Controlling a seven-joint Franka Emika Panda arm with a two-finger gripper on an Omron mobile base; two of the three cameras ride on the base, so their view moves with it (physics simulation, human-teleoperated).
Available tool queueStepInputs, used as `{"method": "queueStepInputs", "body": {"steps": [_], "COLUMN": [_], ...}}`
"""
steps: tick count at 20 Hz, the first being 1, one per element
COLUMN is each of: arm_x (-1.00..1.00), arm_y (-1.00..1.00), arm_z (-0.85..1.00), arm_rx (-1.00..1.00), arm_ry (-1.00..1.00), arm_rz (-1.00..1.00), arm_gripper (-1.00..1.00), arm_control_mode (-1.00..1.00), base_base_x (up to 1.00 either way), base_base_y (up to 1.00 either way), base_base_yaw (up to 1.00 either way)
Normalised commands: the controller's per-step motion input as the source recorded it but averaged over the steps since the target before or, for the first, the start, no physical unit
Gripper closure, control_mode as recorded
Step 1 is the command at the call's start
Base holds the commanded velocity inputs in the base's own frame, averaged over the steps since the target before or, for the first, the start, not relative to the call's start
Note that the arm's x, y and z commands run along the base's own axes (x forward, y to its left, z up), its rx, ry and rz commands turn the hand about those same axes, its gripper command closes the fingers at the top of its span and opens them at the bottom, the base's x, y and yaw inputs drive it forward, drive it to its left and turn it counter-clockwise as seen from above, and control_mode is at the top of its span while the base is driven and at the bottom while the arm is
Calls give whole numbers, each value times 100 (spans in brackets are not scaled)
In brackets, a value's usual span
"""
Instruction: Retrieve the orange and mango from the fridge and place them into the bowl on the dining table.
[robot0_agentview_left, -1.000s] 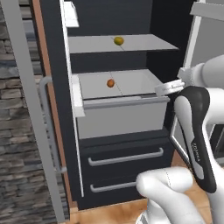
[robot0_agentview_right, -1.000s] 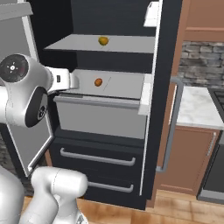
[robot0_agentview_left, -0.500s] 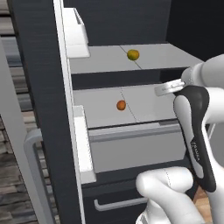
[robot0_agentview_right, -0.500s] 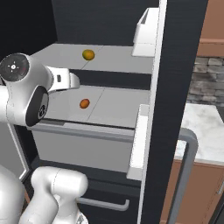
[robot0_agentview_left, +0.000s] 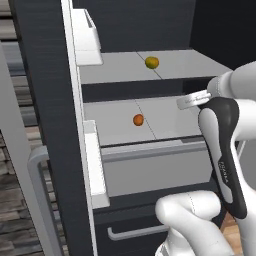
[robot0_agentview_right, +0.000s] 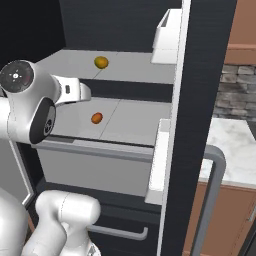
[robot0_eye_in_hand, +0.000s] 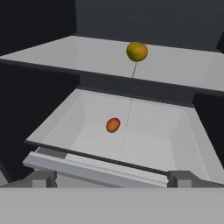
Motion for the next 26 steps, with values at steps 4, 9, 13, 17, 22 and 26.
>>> {"method": "queueStepInputs", "body": {"steps": [4, 9, 13, 17, 22, 26], "arm_x": [0, 4, 18, 8, 21, 40], "arm_y": [0, 0, 0, 0, 2, 6], "arm_z": [0, 0, 0, 25, 42, 33], "arm_rx": [0, 0, 0, 0, 0, 0], "arm_ry": [0, 0, 0, 0, 0, 3], "arm_rz": [0, 0, 0, 0, 0, -3], "arm_gripper": [-100, -100, -100, -100, -100, -100], "arm_control_mode": [100, -100, -100, -100, -100, -100], "base_base_x": [14, 0, 0, 0, 0, 0], "base_base_y": [0, 0, 0, 0, 0, 0], "base_base_yaw": [0, 0, 0, 0, 0, 0]}}
